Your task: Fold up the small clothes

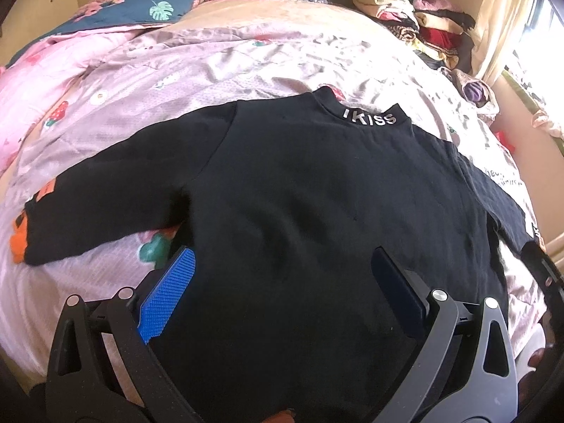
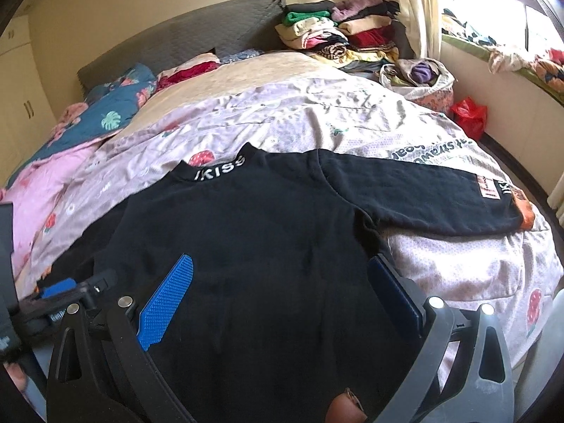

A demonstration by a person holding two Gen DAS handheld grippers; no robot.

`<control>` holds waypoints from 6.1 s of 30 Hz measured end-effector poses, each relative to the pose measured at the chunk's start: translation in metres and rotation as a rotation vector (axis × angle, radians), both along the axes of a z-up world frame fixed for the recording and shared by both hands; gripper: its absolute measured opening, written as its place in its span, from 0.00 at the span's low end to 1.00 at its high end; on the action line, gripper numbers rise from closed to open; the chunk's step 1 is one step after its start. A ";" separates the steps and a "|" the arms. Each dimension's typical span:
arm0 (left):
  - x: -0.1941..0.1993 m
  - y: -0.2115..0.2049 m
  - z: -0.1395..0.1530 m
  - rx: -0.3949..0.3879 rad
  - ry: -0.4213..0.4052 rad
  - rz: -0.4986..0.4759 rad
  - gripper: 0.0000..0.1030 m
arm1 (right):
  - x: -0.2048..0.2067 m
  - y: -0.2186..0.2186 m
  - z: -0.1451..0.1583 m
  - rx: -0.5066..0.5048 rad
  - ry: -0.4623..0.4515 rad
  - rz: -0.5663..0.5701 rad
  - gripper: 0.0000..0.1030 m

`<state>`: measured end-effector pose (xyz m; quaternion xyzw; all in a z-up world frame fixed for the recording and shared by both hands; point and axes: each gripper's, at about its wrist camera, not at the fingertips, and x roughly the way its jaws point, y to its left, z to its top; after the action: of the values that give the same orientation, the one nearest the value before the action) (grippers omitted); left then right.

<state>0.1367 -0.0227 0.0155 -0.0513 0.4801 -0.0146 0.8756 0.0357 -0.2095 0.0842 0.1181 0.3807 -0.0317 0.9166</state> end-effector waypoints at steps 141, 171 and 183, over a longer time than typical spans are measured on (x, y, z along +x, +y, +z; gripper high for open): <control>0.091 0.069 -0.022 -0.665 0.048 -0.003 0.91 | 0.089 0.084 -0.021 0.130 -0.125 0.591 0.64; 0.066 -0.002 0.011 -0.487 -0.075 -0.189 0.10 | 0.075 -0.121 0.009 0.071 -0.231 0.018 0.74; 0.055 0.030 0.026 -0.487 -0.120 -0.136 0.09 | 0.087 -0.104 -0.001 0.055 -0.167 0.073 0.74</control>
<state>0.1916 0.0078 0.0418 -0.2271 0.4119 -0.1917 0.8614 0.1229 -0.3137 0.0831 0.1317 0.3079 0.0221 0.9420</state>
